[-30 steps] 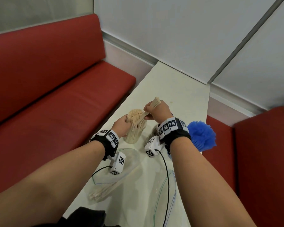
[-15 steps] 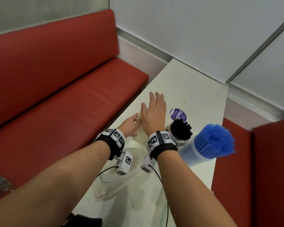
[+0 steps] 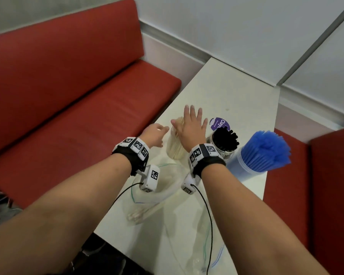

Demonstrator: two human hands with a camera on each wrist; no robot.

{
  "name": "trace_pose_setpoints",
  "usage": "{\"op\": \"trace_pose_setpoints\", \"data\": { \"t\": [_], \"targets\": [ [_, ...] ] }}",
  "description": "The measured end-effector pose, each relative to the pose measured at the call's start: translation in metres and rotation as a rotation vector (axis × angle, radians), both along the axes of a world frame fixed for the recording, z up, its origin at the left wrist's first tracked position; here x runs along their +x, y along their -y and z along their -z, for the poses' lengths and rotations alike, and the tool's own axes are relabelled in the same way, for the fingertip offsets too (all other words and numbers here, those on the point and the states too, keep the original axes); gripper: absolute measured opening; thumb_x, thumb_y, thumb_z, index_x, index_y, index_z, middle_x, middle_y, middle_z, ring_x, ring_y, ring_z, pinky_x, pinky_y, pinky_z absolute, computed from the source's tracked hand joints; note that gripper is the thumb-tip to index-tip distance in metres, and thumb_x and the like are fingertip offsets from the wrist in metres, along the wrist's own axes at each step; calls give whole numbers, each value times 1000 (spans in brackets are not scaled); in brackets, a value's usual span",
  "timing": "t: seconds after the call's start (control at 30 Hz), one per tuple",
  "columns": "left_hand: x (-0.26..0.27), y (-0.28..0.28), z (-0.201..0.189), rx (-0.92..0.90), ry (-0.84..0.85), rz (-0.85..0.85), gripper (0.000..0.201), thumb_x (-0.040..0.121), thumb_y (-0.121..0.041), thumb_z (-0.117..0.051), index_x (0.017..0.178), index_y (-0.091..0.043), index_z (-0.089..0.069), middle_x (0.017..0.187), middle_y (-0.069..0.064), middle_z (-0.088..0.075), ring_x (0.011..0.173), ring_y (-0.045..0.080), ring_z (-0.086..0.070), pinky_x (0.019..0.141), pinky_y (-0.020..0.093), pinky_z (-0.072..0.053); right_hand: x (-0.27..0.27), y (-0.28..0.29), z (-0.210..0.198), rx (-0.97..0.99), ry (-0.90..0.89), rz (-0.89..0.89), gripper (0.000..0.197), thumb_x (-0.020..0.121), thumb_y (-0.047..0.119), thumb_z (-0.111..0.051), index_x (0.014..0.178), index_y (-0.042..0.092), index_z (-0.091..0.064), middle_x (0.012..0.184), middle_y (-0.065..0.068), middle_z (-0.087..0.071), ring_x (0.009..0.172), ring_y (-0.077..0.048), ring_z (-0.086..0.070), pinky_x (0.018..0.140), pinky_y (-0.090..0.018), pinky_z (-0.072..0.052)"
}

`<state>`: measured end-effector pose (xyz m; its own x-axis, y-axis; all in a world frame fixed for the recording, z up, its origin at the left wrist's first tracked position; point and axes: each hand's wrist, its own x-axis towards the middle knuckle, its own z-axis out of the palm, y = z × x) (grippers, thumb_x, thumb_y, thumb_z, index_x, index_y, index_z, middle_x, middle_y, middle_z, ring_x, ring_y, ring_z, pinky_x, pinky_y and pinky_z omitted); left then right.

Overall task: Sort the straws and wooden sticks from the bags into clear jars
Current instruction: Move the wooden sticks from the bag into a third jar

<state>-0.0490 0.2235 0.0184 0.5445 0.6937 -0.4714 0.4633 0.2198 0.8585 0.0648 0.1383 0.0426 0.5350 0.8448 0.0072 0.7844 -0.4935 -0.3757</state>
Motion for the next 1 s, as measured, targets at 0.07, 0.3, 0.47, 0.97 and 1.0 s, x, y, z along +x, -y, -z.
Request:
{"op": "trace_pose_setpoints", "data": {
  "t": [0.07, 0.3, 0.47, 0.97, 1.0],
  "targets": [
    [-12, 1, -3, -37, -21, 101, 29, 101, -24, -50, 98, 1, -64, 87, 14, -61, 67, 26, -61, 73, 39, -58, -7, 3, -16, 322, -2, -7, 45, 103, 25, -45, 144, 8, -50, 141, -16, -53, 135, -36, -44, 112, -46, -34],
    [-53, 67, 45, 70, -611, 923, 29, 96, -7, -51, 121, 0, -64, 123, 19, -65, 98, 30, -65, 86, 33, -52, -79, 58, 45, -129, -434, -132, 24, 93, 3, -44, 94, 5, -68, 94, -15, -70, 85, -30, -63, 77, -36, -48],
    [-74, 108, 93, 448, -689, 836, 39, 92, -35, -59, 117, -6, -62, 120, 13, -66, 110, 28, -61, 90, 32, -45, -87, 114, 106, -548, -346, -109, 30, 98, 1, -42, 120, 4, -62, 125, -19, -61, 114, -33, -59, 95, -35, -45],
    [-64, 128, 100, 641, -717, 998, 34, 98, -16, -53, 130, -2, -54, 134, 15, -56, 125, 30, -53, 104, 38, -42, -89, 154, 137, -515, -317, 54, 65, 99, 8, -44, 157, 31, -27, 163, -15, -18, 143, -40, -33, 115, -46, -36],
    [-64, 125, 98, 641, -718, 987, 37, 98, -16, -54, 133, -3, -53, 137, 14, -53, 127, 30, -51, 106, 40, -40, -89, 154, 136, -459, -340, 104, 63, 99, 4, -41, 157, 27, -30, 162, -17, -21, 142, -39, -36, 114, -45, -37]
  ]
}}
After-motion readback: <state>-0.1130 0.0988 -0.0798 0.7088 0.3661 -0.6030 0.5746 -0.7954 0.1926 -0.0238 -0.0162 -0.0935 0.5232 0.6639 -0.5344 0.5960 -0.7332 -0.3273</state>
